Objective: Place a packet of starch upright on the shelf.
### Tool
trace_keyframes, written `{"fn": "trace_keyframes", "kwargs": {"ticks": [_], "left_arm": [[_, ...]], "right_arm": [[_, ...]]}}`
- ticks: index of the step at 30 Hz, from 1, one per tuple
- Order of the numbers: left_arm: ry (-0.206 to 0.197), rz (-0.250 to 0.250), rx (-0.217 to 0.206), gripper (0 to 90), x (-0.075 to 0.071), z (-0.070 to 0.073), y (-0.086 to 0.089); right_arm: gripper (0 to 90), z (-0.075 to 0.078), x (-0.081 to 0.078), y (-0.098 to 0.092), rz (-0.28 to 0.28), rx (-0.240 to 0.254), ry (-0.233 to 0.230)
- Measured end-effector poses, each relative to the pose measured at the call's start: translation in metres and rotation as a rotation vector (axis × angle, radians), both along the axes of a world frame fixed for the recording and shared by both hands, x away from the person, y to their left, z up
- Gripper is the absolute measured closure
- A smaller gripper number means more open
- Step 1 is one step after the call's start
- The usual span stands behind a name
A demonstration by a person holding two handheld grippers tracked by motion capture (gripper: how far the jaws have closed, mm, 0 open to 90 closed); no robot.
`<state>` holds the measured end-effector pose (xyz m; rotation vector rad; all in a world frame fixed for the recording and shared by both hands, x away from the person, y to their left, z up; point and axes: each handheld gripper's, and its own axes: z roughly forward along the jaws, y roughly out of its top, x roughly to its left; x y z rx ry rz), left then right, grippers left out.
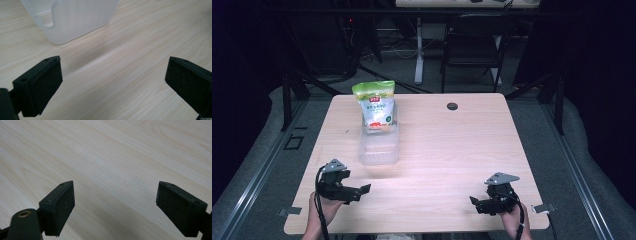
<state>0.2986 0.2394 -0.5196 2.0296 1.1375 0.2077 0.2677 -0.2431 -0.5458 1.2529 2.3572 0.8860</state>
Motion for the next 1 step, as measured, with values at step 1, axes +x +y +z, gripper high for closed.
{"fn": "trace_keyframes", "kwargs": {"ticks": [1], "left_arm": [[0.001,-0.002,-0.008,0.2,0.0008,-0.0014,-0.0004]], "right_arm": [[14.8,0.0,0.0,0.0,0.0,0.0,0.0]]}}
